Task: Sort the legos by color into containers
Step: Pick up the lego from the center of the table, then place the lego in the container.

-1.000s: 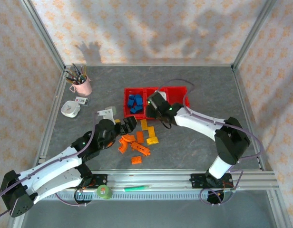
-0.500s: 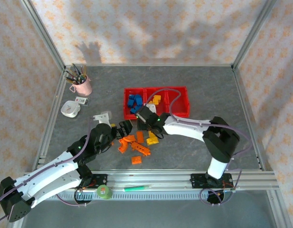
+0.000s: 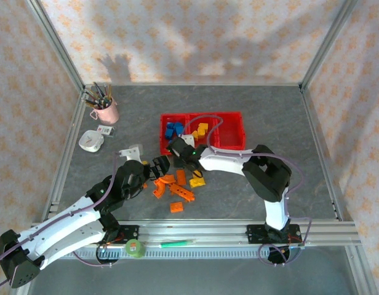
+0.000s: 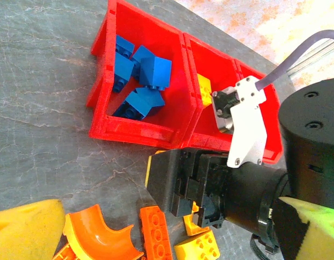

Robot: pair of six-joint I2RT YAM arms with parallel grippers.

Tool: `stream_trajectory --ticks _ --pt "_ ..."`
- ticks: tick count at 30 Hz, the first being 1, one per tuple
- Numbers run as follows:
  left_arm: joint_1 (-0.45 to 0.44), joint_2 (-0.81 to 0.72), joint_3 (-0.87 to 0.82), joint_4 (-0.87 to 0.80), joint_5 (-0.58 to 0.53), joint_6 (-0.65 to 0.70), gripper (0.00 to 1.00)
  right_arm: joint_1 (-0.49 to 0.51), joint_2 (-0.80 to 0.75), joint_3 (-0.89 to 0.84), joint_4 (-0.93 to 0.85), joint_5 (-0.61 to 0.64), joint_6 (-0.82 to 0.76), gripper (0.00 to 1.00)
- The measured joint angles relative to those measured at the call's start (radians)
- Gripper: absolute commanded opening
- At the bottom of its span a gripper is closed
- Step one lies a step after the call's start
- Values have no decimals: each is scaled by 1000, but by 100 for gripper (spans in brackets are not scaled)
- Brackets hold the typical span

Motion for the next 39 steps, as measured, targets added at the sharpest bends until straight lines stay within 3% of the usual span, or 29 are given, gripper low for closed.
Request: stream_trajectory --ticks 17,25,39 --pt "6 0 0 -3 0 -7 99 0 61 24 0 34 -4 35" --pt "6 0 0 -3 0 -7 99 0 54 19 1 35 -3 29" --pt "6 48 11 0 32 -6 99 -5 -248 -180 3 -27 16 29"
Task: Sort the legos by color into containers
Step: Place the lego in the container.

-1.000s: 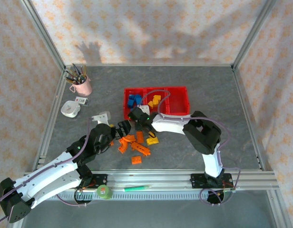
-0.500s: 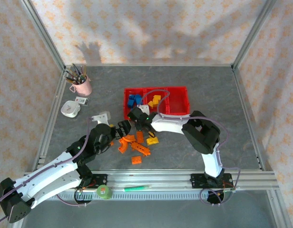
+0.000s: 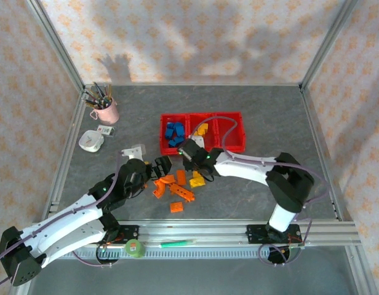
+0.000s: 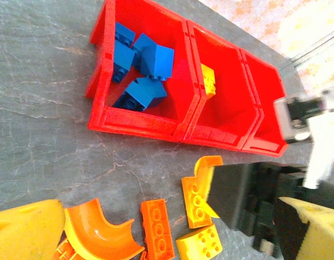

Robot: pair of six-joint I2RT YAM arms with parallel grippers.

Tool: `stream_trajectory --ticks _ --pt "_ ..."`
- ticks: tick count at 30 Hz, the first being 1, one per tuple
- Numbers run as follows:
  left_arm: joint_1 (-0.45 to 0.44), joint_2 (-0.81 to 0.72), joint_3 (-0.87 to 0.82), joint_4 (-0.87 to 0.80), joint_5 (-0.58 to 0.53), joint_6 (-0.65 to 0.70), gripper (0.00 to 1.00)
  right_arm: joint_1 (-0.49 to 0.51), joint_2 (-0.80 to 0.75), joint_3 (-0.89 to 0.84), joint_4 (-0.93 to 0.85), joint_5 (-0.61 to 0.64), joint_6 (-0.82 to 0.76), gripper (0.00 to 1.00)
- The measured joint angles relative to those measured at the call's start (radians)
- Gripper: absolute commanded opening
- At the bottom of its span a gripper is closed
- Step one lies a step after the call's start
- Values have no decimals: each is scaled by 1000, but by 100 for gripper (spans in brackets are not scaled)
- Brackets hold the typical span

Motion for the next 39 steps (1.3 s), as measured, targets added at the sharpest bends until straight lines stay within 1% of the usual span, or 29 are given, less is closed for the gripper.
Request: stream_trajectory --ticks 3,5,9,13,18,21,24,27,30,34,39 --pt "0 27 8 17 7 1 99 -26 -57 -9 -2 -16 -1 30" --pt "0 49 16 33 15 5 99 -61 -80 -8 -3 -25 -3 30" --pt "0 91 29 66 29 13 99 -144 -75 27 -11 -30 -21 30" --pt "0 130 43 101 34 19 99 -208 -6 116 -15 -25 -48 30" --pt "0 164 56 132 37 20 99 -248 126 226 -14 -22 -84 30" --pt "5 178 62 146 45 23 99 -266 196 270 -19 -19 -97 34" --pt "6 183 67 154 52 26 99 -275 244 303 -28 -6 -113 41" --pt "6 185 69 160 53 27 99 -276 252 314 -42 8 -122 49" --pt "6 186 69 161 55 27 99 -275 251 320 -45 15 -127 53" --pt "6 185 69 160 55 26 99 -275 226 313 -50 15 -129 56" --pt "6 152 69 158 55 26 99 -256 109 240 -48 15 -120 60"
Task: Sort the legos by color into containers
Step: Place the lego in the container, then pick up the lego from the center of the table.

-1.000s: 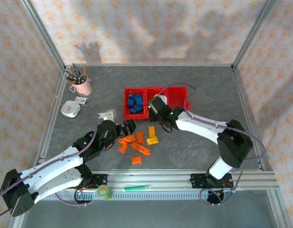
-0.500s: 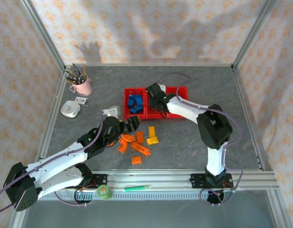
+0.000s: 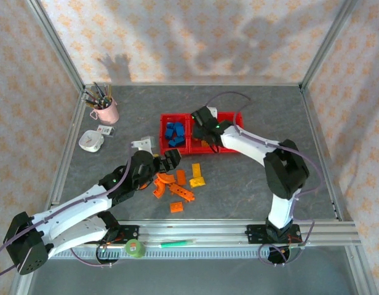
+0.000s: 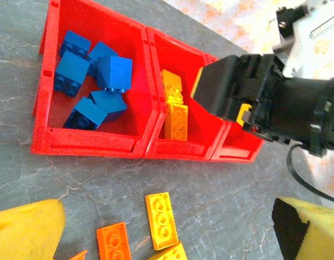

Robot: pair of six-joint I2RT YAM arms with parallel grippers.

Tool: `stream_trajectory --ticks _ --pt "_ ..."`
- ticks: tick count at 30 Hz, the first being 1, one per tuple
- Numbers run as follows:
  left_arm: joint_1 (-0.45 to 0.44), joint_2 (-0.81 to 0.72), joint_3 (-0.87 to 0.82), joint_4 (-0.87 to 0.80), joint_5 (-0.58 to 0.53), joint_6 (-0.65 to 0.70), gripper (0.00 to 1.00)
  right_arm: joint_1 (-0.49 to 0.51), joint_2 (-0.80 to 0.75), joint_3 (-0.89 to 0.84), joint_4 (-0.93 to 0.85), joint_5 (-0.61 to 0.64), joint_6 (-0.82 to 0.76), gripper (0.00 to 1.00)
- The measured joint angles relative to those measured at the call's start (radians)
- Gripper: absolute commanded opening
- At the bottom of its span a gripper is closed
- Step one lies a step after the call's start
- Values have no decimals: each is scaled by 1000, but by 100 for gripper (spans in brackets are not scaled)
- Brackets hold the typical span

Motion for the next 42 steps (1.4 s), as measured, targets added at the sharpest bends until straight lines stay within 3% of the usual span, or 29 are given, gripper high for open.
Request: stream_trajectory --ticks 8,19,24,28,42 --pt "0 -96 -15 -26 -4 0 99 118 -114 -134 -3 4 37 66" --pt "6 -183 -82 -94 -15 -12 99 264 -117 -227 -3 8 102 74" --pt "6 -204 -94 -109 -28 -20 99 285 -77 -235 9 8 116 76" --pt "6 -209 -95 -116 -31 -28 99 285 -24 -236 14 22 124 74" --pt "6 -209 -94 -117 -31 -35 99 285 59 -236 16 71 145 53"
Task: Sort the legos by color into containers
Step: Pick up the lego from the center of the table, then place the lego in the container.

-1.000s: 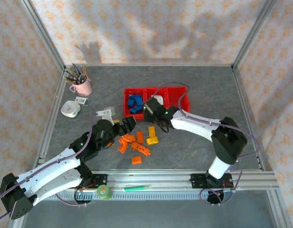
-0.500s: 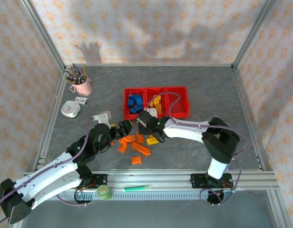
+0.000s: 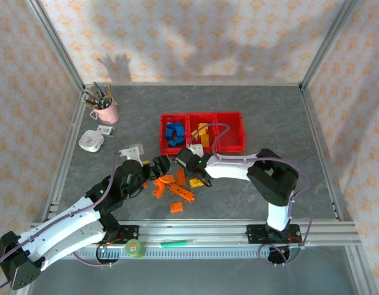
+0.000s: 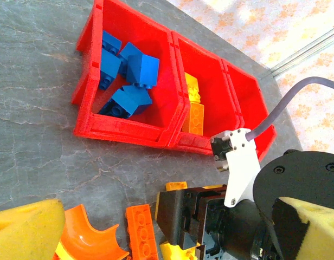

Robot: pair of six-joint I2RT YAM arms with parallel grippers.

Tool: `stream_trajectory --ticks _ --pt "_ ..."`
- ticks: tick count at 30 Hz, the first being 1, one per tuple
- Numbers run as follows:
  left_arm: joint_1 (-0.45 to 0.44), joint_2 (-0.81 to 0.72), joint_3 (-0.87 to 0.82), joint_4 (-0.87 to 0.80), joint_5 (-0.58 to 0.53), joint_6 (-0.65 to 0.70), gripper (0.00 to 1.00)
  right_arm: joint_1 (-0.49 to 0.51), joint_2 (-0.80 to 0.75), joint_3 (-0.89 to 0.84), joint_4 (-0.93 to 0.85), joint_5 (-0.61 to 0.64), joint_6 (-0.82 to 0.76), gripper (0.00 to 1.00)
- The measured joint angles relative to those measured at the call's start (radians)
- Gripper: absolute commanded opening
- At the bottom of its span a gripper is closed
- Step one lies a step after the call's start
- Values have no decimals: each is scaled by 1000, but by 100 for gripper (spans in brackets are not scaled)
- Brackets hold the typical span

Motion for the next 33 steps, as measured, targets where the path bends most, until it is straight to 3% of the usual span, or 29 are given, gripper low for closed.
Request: stream_trajectory --ticks 15,23,33 --pt "0 16 0 0 0 0 99 -2 14 0 6 16 4 32" --pt "0 30 2 0 1 1 99 -12 -38 -44 18 -2 15 30" --pt "0 67 18 2 2 9 99 -49 -245 -74 10 -11 22 30"
